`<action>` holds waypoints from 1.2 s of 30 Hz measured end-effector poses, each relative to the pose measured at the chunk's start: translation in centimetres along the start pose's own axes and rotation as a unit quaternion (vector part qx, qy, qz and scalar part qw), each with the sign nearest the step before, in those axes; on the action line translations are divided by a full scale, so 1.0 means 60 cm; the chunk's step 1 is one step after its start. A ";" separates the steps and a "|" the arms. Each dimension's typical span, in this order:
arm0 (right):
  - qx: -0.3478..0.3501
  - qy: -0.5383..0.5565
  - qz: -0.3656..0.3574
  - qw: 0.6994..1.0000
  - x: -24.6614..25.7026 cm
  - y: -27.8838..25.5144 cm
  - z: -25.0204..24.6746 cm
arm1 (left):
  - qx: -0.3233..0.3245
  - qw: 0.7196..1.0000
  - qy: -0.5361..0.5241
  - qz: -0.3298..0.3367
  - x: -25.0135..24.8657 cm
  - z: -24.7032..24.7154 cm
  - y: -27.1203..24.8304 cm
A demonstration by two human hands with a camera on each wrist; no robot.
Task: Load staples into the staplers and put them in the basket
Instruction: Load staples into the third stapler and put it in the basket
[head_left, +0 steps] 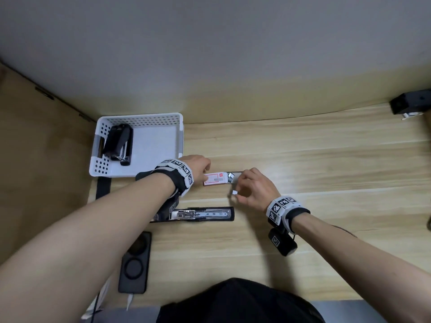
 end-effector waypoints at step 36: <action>0.059 -0.111 0.022 0.992 0.117 -0.053 0.037 | -0.003 0.997 -0.080 -0.009 0.027 0.106 -0.196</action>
Point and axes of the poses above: each hand's wrist, its own y-axis towards the middle knuckle, its own z-axis out of the palm, x = y × z, the point moved 1 cm from there along y, towards the middle knuckle, and after that the axes turned 9 degrees about -y, right-handed, at the moved point
